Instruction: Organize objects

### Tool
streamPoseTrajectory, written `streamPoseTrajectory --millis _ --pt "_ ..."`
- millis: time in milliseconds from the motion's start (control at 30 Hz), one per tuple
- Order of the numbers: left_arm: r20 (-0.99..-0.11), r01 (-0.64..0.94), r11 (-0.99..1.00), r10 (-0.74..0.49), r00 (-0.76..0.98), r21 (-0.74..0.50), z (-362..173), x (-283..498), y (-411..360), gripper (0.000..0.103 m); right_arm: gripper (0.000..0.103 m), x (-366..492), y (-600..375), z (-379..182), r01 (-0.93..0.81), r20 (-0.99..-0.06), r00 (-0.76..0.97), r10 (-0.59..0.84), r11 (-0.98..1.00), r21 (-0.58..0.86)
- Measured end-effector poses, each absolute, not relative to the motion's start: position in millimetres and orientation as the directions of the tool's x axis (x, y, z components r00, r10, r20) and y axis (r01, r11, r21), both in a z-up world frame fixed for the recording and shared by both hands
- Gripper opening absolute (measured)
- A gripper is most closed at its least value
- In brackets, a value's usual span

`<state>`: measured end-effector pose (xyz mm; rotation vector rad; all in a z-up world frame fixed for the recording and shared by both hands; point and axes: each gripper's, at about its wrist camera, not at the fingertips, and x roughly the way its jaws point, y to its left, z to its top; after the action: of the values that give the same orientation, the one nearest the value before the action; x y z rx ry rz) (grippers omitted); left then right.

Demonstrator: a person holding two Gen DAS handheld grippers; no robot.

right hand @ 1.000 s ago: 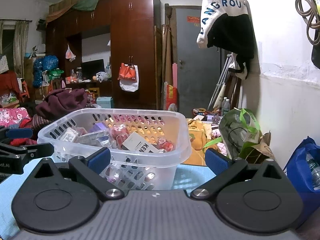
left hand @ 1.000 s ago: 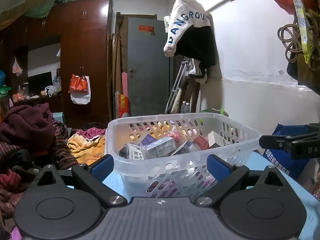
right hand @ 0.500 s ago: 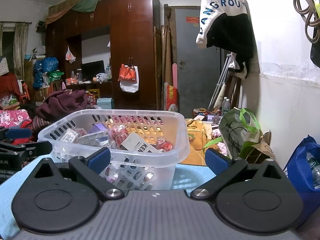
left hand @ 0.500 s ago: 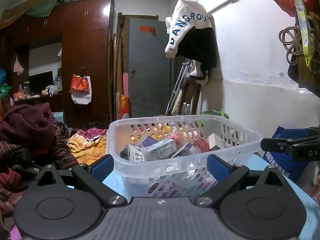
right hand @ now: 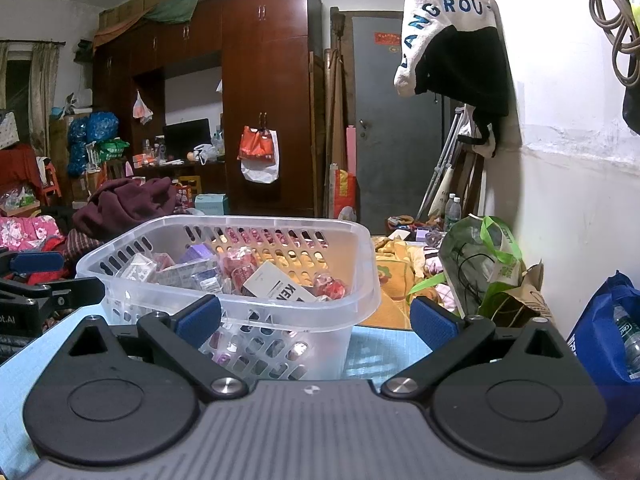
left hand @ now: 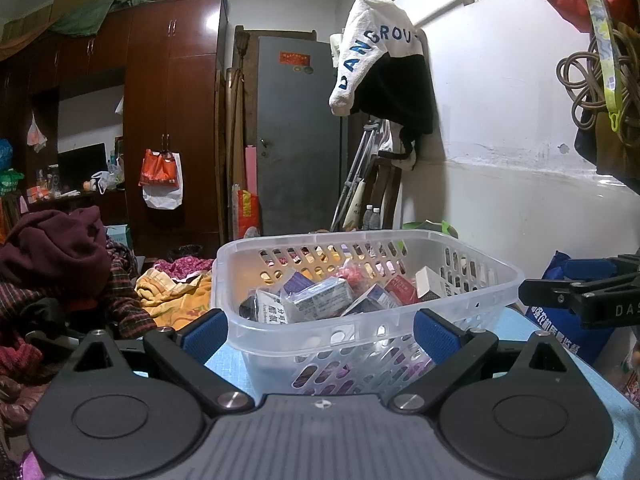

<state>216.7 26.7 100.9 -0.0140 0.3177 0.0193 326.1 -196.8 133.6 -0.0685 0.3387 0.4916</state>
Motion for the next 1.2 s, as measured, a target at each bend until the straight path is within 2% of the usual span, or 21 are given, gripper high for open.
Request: streamPoseTrajectory --millis 1200 --pt "-0.311 -0.018 1.000 0.014 0.950 -0.011 97.8 217.7 28.0 0.100 0.103 326.0 -196.4 129.3 -0.479 -0.342 0.823 0.454 0.878 0.012"
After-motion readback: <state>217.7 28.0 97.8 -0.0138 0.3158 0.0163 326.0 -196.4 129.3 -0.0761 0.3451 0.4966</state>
